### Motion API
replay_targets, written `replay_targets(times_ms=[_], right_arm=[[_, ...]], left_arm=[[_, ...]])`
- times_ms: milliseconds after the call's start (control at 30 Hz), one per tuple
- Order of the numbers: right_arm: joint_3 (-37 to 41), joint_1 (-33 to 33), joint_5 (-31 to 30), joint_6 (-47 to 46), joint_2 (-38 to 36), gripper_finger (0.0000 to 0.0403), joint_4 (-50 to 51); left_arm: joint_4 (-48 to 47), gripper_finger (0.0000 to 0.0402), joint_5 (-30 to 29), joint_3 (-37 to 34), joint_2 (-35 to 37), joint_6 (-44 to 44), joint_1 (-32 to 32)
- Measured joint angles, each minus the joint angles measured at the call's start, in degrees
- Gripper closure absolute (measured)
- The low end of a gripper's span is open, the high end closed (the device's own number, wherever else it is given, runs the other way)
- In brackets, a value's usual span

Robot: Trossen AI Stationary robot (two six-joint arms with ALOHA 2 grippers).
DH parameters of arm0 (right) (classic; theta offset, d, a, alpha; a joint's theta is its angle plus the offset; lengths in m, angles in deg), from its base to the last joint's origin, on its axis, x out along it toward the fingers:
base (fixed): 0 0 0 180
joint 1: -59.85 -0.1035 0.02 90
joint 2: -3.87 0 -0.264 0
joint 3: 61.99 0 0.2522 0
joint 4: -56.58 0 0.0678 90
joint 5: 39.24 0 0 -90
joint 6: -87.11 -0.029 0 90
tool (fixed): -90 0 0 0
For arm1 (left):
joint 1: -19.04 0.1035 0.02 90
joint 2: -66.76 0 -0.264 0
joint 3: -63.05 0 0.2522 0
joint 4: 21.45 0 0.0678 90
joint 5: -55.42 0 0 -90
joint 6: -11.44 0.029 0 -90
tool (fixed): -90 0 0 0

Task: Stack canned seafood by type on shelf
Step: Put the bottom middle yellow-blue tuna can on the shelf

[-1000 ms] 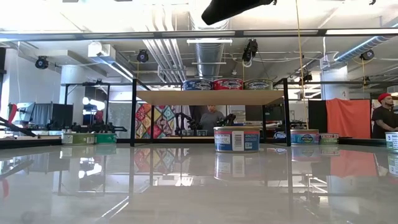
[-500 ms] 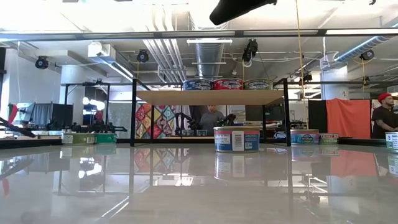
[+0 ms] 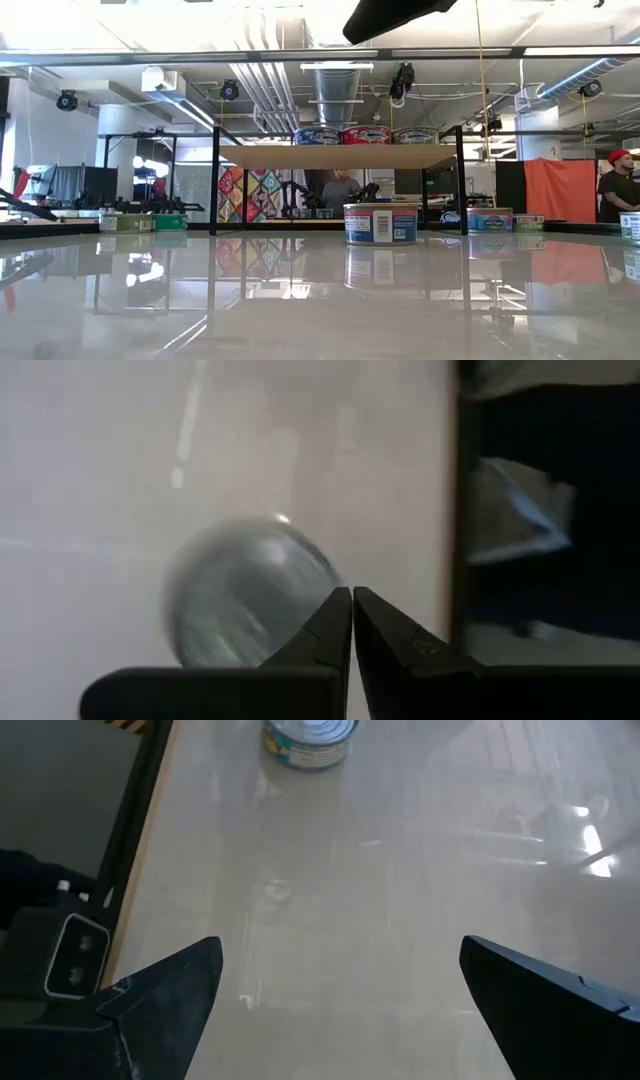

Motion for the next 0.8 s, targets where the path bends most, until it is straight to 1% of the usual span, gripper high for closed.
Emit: replay_targets(times_ms=[100,200,267,300,367,433,467,500,567,600,700,800], right_arm=[[0.0,0.5,0.0,1.3,0.2,0.0003,-1.0],[0.1,1.1,0.0,3.5,0.2,0.0003,-3.2],[0.1,1.6,0.0,5.7,0.2,0.0003,-4.8],[0.2,1.8,0.3,6.9,0.2,0.0003,-5.8],[0.2,2.3,1.9,8.5,0.2,0.0003,-7.5],[0.2,2.7,3.5,8.8,0.2,0.0003,-8.3],[0.2,2.8,3.9,8.8,0.2,0.0003,-8.4],[0.2,2.9,4.1,8.9,0.2,0.0003,-8.5],[0.2,2.9,4.0,9.6,0.2,0.0003,-8.5],[0.3,3.1,4.0,9.8,0.2,0.0003,-8.7],[0.7,4.0,4.0,9.2,0.2,0.0003,-8.6],[1.4,4.8,4.0,8.4,0.3,0.0003,-8.6]], left_arm=[[-0.3,0.0402,0.1,0.0,0.9,-9.7,-6.6],[-2.0,0.0401,0.4,-0.7,0.4,-22.0,-11.6],[-3.3,0.0401,1.0,-1.7,-0.7,-29.0,-12.6],[-3.2,0.0401,1.8,-2.3,-1.3,-30.9,-12.4],[-2.5,0.0401,3.0,-3.5,-2.4,-31.9,-11.9],[-2.6,0.0401,4.0,-3.8,-3.9,-30.1,-11.1],[-3.1,0.0401,3.5,-3.8,-4.5,-28.0,-10.3],[-3.6,0.0401,1.5,-3.9,-5.1,-26.0,-9.4],[-3.2,0.0401,-5.3,-3.9,-5.9,-20.4,-6.8],[-2.7,0.0401,-7.3,-3.9,-6.2,-17.4,-5.2],[0.5,0.0401,-9.2,-3.9,-7.0,-7.1,0.2],[4.5,0.0401,-14.3,-3.9,-7.2,2.1,4.1]])
